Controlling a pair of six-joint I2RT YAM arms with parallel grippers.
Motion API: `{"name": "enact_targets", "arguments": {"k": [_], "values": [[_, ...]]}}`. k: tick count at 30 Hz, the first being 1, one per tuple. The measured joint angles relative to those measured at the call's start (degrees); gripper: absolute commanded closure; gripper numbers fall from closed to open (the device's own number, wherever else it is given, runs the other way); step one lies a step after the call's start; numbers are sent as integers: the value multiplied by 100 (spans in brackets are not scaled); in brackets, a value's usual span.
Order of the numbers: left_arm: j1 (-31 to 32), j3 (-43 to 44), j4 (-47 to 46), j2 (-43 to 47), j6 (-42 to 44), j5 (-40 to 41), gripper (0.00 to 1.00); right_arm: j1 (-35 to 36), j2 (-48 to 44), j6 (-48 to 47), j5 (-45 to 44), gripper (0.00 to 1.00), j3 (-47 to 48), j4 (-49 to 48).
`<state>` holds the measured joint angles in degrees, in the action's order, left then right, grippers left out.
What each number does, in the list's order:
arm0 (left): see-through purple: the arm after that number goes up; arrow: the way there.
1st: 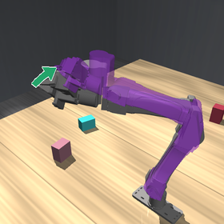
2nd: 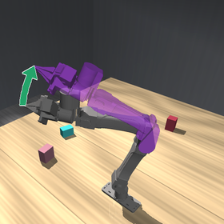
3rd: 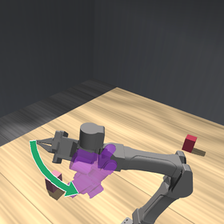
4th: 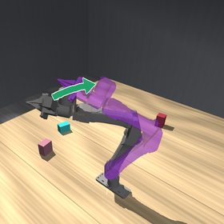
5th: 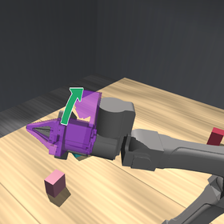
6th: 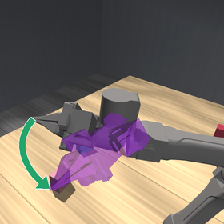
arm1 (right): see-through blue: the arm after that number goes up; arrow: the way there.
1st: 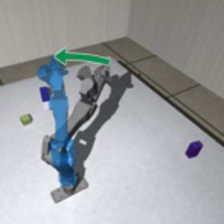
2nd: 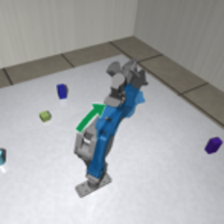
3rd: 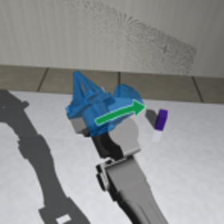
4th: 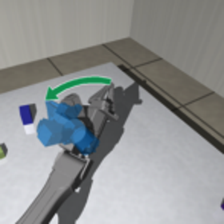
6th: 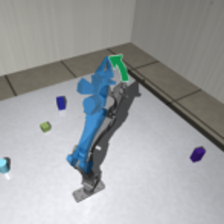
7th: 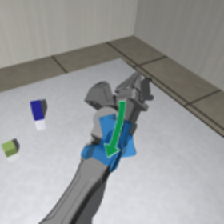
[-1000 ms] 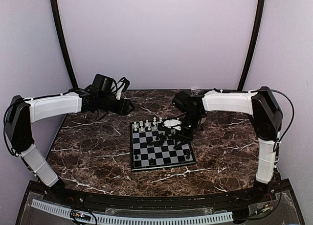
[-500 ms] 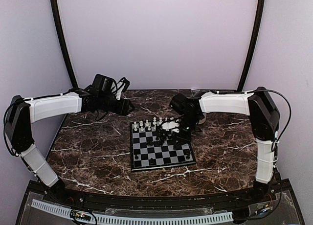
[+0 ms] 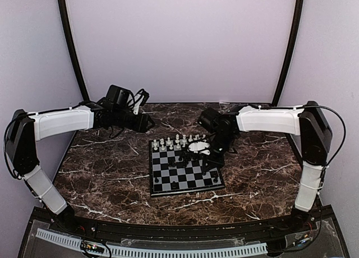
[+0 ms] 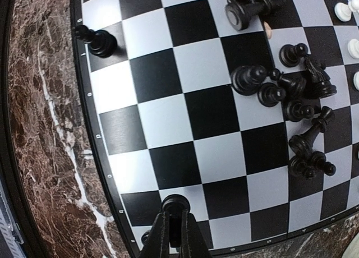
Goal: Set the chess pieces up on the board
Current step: Place the knight at g8.
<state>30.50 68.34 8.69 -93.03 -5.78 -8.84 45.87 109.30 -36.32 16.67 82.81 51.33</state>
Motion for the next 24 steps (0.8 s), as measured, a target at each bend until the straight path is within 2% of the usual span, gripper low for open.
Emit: {"name": "enact_targets", "arguments": {"k": [13, 24], "values": [[0, 13, 13, -9, 0, -35, 45, 280, -127, -223, -133, 97, -527, 68], [0, 15, 24, -9, 0, -39, 45, 284, -127, -254, -236, 78, -570, 59]]}}
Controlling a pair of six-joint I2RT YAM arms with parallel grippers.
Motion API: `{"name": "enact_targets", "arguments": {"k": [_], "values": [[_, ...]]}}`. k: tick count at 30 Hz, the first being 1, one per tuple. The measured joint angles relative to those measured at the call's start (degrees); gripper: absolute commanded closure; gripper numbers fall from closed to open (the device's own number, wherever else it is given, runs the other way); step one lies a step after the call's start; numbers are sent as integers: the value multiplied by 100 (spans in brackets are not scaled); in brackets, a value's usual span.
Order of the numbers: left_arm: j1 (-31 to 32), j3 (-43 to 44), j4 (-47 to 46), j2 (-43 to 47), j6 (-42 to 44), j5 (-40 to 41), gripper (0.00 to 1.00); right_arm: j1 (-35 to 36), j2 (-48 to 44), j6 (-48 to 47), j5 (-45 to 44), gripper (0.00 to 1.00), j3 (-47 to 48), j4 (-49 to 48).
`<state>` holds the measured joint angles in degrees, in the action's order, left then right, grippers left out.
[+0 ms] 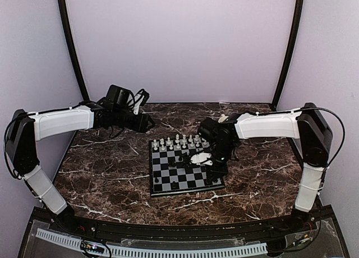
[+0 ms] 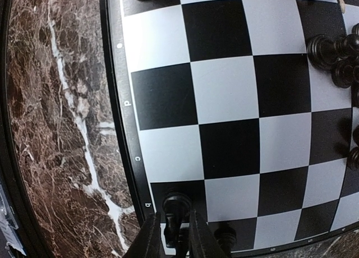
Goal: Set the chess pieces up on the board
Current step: Place the knight at g8, then pick up the rook from the chessboard.
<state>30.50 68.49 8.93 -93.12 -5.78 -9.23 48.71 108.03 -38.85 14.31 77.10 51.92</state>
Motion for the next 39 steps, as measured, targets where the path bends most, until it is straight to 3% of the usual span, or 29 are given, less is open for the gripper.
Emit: {"name": "enact_targets", "arguments": {"k": [7, 11, 19, 24, 30, 35, 39], "values": [[0, 0, 0, 0, 0, -13, 45, 0, 0, 7, -26, 73, -11, 2], [0, 0, 0, 0, 0, -24, 45, 0, -2, 22, 0, 63, 0, 46], [37, 4, 4, -57, 68, -238, 46, -243, -533, 79, 551, 61, 262, 249], [437, 352, 363, -372, 363, -92, 49, -1207, -1432, 188, 898, 61, -98, -35], [1300, 1021, 979, -901, 407, 138, 52, -2940, -2461, 610, 1235, 61, -1714, -981], [1532, 1279, 1539, -1169, 63, 223, 52, -3429, -3259, 918, 1364, 59, -2815, -1722], [1648, 1547, 2035, -1425, -210, 402, 53, -3611, -3620, 966, 1458, 59, -3053, -2087]]}}
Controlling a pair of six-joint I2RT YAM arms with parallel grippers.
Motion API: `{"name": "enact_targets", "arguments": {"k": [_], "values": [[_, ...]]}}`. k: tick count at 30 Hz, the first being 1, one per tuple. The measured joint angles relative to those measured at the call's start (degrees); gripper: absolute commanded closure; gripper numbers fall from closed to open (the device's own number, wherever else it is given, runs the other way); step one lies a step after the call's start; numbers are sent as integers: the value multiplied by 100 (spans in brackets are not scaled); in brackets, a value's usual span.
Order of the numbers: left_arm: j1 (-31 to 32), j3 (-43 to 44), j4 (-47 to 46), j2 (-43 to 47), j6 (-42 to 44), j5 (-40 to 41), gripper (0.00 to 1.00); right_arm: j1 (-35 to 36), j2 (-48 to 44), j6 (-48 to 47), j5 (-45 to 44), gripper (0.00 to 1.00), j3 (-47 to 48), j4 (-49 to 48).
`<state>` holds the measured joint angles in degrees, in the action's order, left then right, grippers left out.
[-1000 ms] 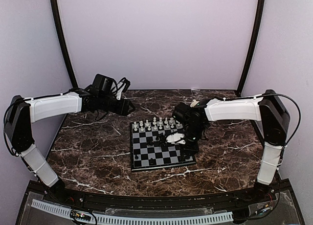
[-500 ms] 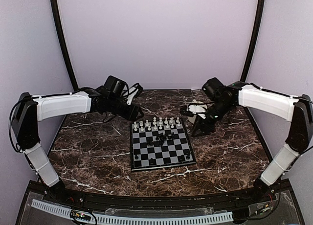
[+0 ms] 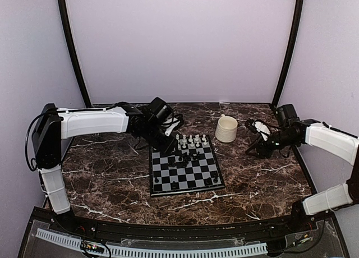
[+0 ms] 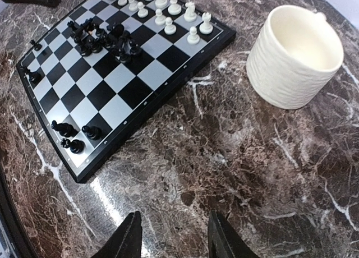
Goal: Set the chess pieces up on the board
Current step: Pick up the rook from the chessboard.
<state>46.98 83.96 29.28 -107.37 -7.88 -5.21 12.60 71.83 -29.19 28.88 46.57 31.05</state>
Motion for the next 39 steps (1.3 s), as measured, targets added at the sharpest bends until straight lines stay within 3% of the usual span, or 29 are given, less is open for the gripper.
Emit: {"name": "enact_targets", "arguments": {"k": [14, 34, 39], "values": [[92, 389, 935, -636, -614, 313, 57, -61, 155, -96, 284, 59, -13, -282], [92, 623, 1023, -922, -643, 638, 89, -61, 251, -160, 308, 59, -13, -284], [92, 752, 1143, -922, -605, 682, 92, -61, 321, -162, 308, 60, -13, -282]]}}
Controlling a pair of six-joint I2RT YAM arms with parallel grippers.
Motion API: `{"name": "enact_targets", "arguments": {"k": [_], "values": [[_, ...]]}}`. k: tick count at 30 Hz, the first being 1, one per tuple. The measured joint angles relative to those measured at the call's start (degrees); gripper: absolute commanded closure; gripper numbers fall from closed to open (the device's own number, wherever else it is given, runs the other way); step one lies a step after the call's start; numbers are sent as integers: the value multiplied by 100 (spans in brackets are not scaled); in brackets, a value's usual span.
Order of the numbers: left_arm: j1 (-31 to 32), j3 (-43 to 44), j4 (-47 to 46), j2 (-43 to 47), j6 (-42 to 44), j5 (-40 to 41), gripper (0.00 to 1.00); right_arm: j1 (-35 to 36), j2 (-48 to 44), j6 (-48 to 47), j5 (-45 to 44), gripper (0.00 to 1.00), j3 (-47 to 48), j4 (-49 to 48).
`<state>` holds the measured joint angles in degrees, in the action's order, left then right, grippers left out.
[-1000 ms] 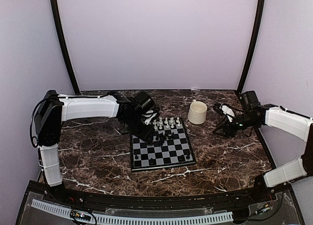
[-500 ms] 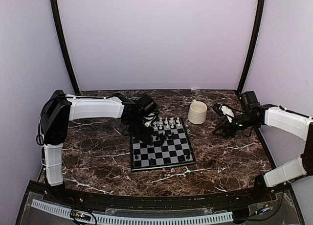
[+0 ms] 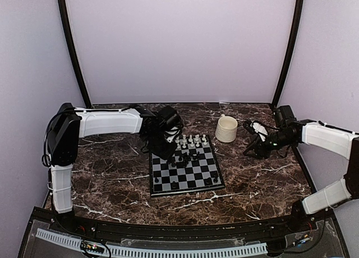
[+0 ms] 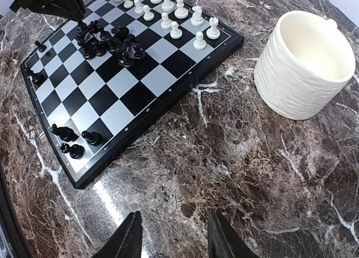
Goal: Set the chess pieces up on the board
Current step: Pick up the rook from the chessboard, then place the rook at a8.
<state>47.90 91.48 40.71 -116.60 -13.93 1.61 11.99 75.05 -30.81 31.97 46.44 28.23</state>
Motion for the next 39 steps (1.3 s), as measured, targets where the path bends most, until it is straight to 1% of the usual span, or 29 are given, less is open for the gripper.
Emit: {"name": "enact_targets", "arguments": {"k": [5, 9, 12, 18, 20, 23, 30, 39], "values": [[0, 2, 146, 105, 28, 92, 94, 0, 39, 2, -2, 59, 0, -2], [26, -216, 188, 549, 87, 83, 94, 0, 72, 4, -4, 60, 0, -2], [155, -522, 210, 1062, 131, 94, 94, 0, 87, 4, -7, 60, 0, -2], [745, -1360, 219, 2052, 146, 107, 94, 0, 127, 4, -50, 60, 2, -2], [933, -1652, 199, 2321, 118, 90, 94, 0, 157, 4, -66, 60, 2, -2], [1051, -1998, 105, 2594, 13, 76, 94, 0, 179, 4, -94, 60, 2, -4], [1062, -2448, -188, 2656, -229, 55, 94, 0, 201, 4, -157, 60, 2, -4], [1088, -2490, -417, 2444, -254, 57, 94, 0, 245, 2, -221, 60, 2, -4]]}}
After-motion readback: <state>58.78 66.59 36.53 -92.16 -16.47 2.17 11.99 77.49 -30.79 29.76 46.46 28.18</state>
